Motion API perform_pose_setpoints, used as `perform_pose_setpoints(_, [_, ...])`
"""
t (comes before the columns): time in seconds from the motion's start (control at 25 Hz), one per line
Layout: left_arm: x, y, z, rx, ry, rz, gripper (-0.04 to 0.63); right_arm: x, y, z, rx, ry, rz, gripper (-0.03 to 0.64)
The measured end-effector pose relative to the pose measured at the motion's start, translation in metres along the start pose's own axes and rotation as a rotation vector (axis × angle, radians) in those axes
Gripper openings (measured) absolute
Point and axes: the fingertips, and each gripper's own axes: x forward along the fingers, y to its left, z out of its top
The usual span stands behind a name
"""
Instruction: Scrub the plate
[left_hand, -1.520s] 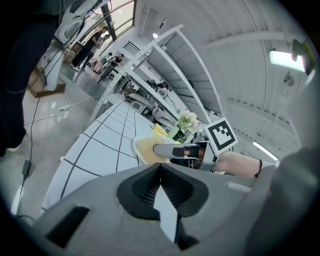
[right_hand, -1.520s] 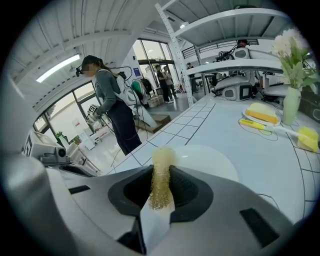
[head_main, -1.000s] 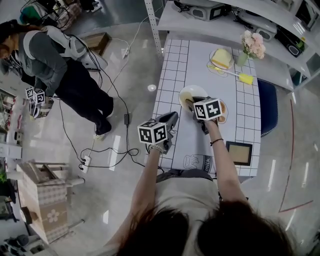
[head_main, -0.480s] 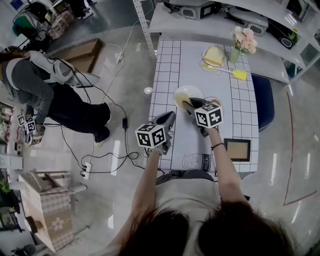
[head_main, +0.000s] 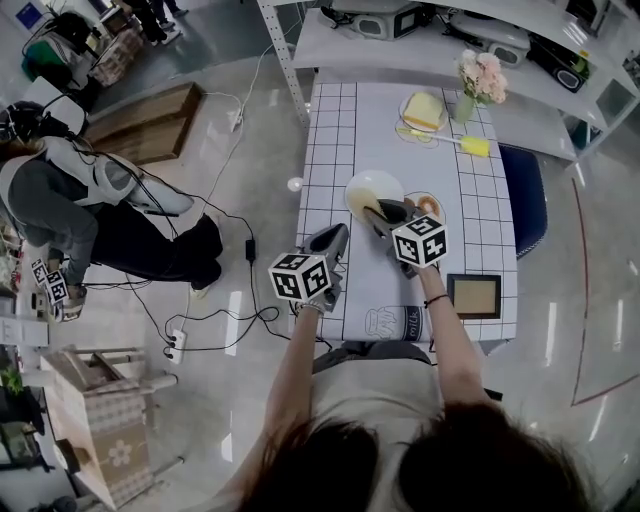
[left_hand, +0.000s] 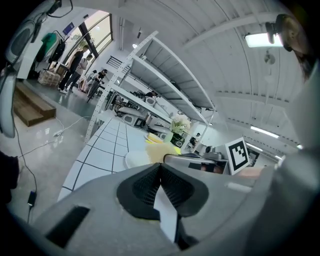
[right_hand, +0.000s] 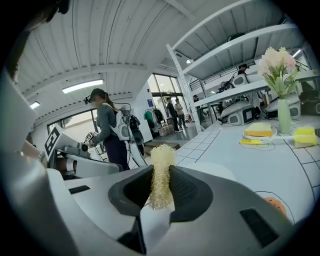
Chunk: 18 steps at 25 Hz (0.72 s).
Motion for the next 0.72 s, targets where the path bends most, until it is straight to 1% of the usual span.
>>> perform_pose_setpoints(0.48, [-0.005, -0.013, 0.009, 0.036, -0.042, -0.022, 0.011, -0.023, 0.017, 0.022, -0.010, -0.118, 0.022, 0.075])
perform_pose_setpoints(0.72, [-0.013, -0.021, 0.019, 0.110, -0.081, -0.017, 0.011, -0.037, 0.022, 0.032, -0.020, -0.166, 0.026, 0.074])
